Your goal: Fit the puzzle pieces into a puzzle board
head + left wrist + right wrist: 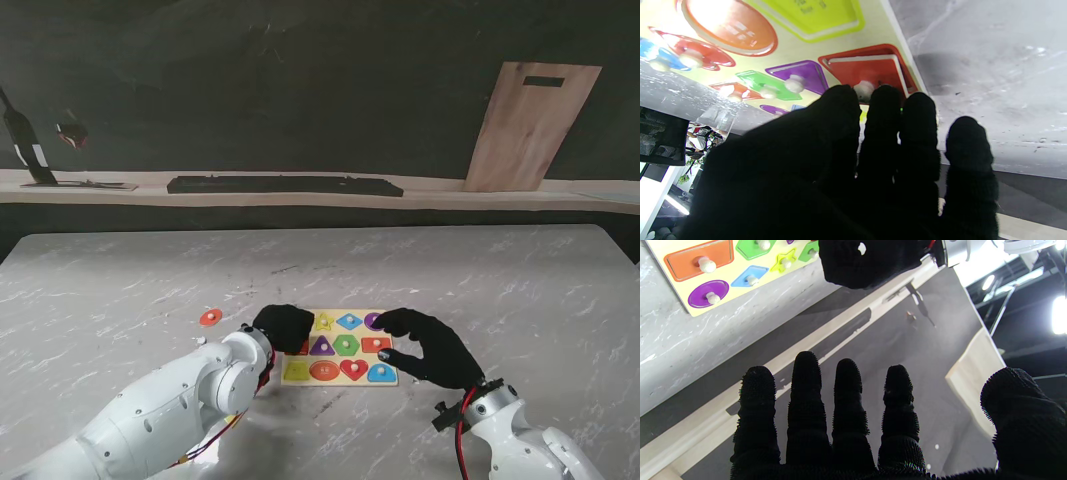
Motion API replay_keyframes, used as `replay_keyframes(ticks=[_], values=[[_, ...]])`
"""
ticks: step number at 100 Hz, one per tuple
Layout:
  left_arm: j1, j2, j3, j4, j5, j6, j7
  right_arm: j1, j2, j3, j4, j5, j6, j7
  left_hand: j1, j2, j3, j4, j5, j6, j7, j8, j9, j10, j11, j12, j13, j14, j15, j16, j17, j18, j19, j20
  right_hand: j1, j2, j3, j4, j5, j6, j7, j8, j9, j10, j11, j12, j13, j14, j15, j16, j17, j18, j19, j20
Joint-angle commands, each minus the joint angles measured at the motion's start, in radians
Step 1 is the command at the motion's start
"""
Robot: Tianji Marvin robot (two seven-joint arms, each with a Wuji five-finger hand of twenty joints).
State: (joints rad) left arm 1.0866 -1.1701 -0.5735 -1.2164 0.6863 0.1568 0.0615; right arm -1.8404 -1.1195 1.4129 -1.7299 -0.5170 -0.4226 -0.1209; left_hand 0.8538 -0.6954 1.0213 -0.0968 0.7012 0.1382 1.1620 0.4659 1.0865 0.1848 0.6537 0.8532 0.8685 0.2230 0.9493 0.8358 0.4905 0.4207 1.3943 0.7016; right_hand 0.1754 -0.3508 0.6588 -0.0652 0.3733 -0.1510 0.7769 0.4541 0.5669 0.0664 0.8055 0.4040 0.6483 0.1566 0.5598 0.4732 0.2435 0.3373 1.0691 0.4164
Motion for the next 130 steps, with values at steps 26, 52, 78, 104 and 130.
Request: replay_keyframes(ticks=[26, 52, 78, 104, 130], values=[[0.009, -0.001, 0.001, -0.007, -0.013, 0.014, -0.005, -0.006, -0.004, -0.003, -0.003, -0.003, 0.001, -0.002, 0.009, -0.013, 0.070, 0.029, -0.025, 0.028, 0.024, 0.014, 0.007, 0.034, 0.021, 0.006, 0.015, 0.026, 0.028, 0.003, 0.008, 0.054, 0.032, 0.031, 0.018, 0.018, -0.025, 0.021, 0.020, -0.015, 0.001, 0.005, 0.012, -0.004, 0.006, 0.001, -0.014, -0.024, 0.006, 0.011, -0.012, -0.011, 0.002, 0.016], [0.013, -0.010, 0.000, 0.003, -0.024, 0.019, 0.018, -0.006, -0.005, -0.002, -0.003, -0.004, 0.000, -0.003, 0.014, 0.003, 0.049, 0.015, -0.028, 0.035, 0.014, 0.003, 0.006, 0.040, 0.011, -0.008, 0.006, 0.031, 0.037, -0.004, -0.003, 0.057, 0.048, 0.043, 0.019, 0.018, -0.024, 0.021, 0.021, -0.015, 0.002, 0.005, 0.011, -0.004, 0.006, 0.001, -0.014, -0.024, 0.006, 0.011, -0.013, -0.010, 0.001, 0.016], [0.017, -0.011, -0.003, 0.003, -0.024, 0.022, 0.025, -0.007, -0.005, 0.000, -0.003, -0.004, -0.001, -0.005, 0.014, 0.007, 0.040, 0.012, -0.023, 0.044, 0.006, -0.004, 0.014, 0.045, 0.003, -0.025, 0.009, 0.035, 0.048, -0.019, -0.002, 0.066, 0.064, 0.058, 0.018, 0.018, -0.025, 0.021, 0.021, -0.015, 0.001, 0.005, 0.011, -0.004, 0.006, 0.001, -0.014, -0.024, 0.006, 0.011, -0.012, -0.010, 0.002, 0.016], [0.024, -0.001, -0.006, -0.017, -0.016, 0.048, -0.003, -0.008, -0.005, 0.001, -0.003, -0.004, -0.003, -0.006, 0.015, 0.011, 0.021, 0.000, -0.021, 0.048, -0.002, -0.012, 0.012, 0.050, -0.011, -0.045, -0.001, 0.041, 0.047, -0.042, -0.007, 0.069, 0.063, 0.064, 0.019, 0.018, -0.025, 0.021, 0.021, -0.014, 0.001, 0.005, 0.011, -0.003, 0.006, 0.001, -0.013, -0.024, 0.006, 0.011, -0.013, -0.010, 0.002, 0.015], [0.027, 0.015, -0.008, -0.038, 0.000, 0.057, -0.043, -0.009, -0.006, 0.002, -0.004, -0.005, -0.004, -0.007, 0.018, 0.018, -0.268, -0.096, -0.069, 0.051, -0.105, -0.018, -0.121, 0.070, 0.093, -0.078, -0.064, 0.045, 0.066, -0.051, -0.044, 0.059, 0.030, 0.069, 0.019, 0.019, -0.024, 0.021, 0.019, -0.009, 0.001, 0.005, 0.012, -0.004, 0.006, 0.001, -0.013, -0.024, 0.006, 0.011, -0.012, -0.009, 0.002, 0.016]])
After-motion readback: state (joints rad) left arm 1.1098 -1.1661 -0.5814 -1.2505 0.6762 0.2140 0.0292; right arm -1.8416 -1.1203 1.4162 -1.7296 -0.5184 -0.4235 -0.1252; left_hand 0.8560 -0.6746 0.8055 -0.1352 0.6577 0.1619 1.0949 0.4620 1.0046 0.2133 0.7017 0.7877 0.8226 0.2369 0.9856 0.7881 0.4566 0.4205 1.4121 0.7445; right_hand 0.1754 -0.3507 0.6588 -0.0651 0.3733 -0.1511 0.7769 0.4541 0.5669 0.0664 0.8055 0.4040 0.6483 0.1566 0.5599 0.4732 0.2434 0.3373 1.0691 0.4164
